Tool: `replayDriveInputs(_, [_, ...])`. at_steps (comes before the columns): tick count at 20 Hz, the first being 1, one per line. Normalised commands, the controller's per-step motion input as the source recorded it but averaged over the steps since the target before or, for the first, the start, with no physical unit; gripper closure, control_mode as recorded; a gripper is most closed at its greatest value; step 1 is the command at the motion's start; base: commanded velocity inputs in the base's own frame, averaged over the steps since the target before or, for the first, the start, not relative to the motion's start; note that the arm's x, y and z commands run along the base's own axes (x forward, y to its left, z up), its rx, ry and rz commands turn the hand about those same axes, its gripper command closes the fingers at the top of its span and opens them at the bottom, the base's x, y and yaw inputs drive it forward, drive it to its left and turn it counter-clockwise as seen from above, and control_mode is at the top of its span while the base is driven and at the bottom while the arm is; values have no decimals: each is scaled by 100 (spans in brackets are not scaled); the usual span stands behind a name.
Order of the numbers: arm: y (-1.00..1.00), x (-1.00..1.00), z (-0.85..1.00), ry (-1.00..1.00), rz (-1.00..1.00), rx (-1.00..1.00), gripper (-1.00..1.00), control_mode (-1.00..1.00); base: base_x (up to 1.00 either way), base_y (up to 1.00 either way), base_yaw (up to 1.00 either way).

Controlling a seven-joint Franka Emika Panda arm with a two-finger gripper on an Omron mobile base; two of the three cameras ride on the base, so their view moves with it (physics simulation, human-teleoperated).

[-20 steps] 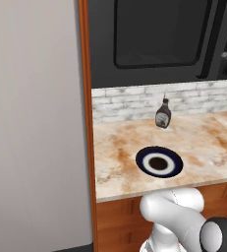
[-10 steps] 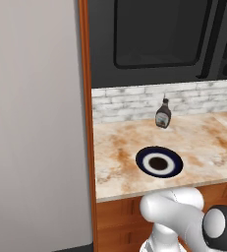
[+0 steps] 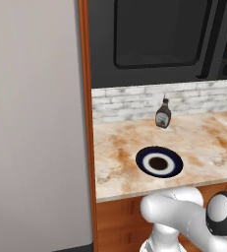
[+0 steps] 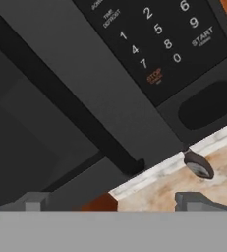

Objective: Pick the garlic from the counter and place it in the microwave. Then turn on the microwave.

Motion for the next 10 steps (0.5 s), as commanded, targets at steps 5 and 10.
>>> replayDriveInputs(5, [-36, 0, 0, -1, 0, 0, -100, -100, 0, 0, 0])
replayDriveInputs(10, [-36, 0, 0, -2, -1, 0, -100, -100, 0, 0, 0])
